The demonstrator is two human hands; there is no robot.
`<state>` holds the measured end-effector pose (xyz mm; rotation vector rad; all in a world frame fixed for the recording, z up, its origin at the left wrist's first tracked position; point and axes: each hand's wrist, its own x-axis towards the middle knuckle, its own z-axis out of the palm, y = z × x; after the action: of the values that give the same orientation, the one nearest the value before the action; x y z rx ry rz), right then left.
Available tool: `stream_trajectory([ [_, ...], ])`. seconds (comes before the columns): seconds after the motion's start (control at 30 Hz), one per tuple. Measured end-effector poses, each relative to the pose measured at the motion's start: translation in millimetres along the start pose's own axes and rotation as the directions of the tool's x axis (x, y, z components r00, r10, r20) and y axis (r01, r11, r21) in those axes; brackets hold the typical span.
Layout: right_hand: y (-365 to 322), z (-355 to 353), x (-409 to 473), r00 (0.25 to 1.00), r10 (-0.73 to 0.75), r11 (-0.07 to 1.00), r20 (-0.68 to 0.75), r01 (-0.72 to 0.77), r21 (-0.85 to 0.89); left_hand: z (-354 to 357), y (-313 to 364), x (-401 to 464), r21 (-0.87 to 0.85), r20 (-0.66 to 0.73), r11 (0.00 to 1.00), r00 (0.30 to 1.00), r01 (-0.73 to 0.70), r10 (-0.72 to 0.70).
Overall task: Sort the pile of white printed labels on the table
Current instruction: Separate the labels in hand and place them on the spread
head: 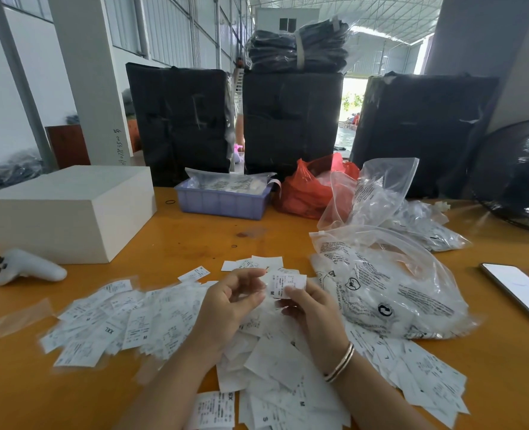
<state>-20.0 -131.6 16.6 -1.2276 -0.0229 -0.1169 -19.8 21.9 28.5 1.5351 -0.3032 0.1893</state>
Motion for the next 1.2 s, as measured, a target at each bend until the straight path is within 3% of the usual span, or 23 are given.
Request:
stream_trajectory([
  [0.27,-2.1,-1.6,1.1,0.999,0.022,0.998,-0.039,-0.020,0.059,0.4,3.6,-0.3,-0.024,-0.008,1.000,1.000,-0.002,0.002],
  [0.53,-2.2,-0.3,-2.0,0.997,0.054,0.999,0.063,-0.054,-0.002,0.8,3.4,-0.8,-0.031,-0.022,1.000,1.000,0.008,-0.009],
  [0.8,-5.3,-1.1,0.7,0.998,0.011,0.997,-0.057,-0.006,0.078,-0.7,2.6,0.1,-0.036,-0.020,0.999,1.000,0.007,-0.008],
  [1.2,-1.3,1.2,-2.4,0.994,0.008,0.996,0.107,0.001,-0.084,0.1,1.3,0.2,0.018,-0.041,1.000,0.999,0.006,-0.005],
])
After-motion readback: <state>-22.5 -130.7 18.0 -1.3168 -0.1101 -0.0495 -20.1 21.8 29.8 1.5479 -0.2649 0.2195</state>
